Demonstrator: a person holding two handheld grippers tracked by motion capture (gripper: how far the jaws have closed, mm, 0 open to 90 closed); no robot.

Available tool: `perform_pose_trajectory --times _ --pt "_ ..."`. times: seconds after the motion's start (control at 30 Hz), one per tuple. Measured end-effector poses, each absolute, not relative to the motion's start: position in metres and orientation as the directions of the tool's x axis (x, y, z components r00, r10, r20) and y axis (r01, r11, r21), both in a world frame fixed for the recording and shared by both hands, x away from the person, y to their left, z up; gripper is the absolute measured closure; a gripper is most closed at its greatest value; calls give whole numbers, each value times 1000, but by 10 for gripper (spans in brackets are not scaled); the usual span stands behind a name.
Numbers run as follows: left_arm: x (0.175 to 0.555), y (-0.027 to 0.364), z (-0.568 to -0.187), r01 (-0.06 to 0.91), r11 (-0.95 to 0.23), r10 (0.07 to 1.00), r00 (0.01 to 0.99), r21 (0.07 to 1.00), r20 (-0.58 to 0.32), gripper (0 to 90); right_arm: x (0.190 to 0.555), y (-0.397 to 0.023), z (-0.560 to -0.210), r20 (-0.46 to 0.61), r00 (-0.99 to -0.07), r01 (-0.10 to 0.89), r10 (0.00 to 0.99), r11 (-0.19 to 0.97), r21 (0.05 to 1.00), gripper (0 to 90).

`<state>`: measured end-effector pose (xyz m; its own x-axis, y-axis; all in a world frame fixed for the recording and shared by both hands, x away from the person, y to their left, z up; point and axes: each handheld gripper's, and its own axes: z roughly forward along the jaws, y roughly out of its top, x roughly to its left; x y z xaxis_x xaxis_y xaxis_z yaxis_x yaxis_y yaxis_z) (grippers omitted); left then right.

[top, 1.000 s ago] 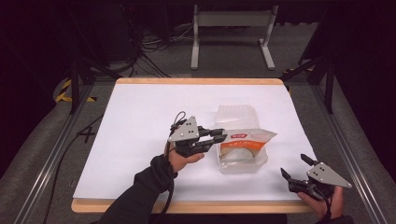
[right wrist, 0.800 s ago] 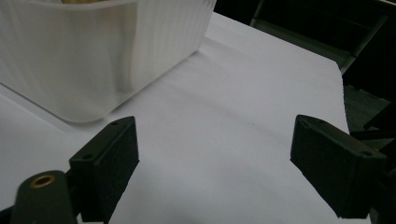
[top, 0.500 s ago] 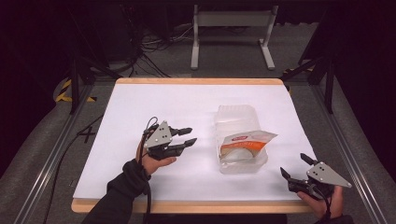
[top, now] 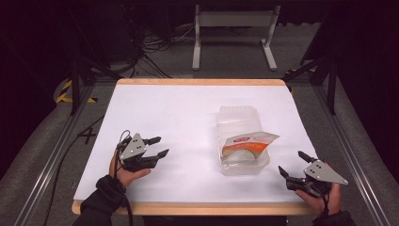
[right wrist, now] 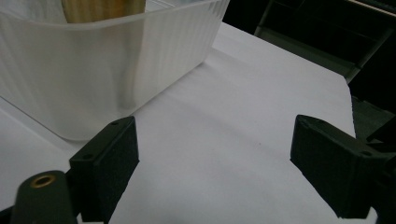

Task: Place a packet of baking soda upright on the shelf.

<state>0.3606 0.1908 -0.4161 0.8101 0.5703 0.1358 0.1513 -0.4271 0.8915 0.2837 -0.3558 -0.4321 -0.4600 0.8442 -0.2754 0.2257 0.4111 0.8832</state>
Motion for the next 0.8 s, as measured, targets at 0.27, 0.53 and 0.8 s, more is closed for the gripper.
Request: perform_pose_trajectory --times 0.27,0.53,0.8 --pt "347 229 -426 211 -414 644 756 886 121 448 291 -354 -433 -267 -469 223 842 405 887 159" --pt "337 258 -432 257 -373 700 708 892 89 390 291 -356 -432 -260 -467 223 845 397 890 159" --pt "329 282 -442 309 -351 739 671 884 59 341 292 -356 -434 -254 -468 228 847 394 890 159"
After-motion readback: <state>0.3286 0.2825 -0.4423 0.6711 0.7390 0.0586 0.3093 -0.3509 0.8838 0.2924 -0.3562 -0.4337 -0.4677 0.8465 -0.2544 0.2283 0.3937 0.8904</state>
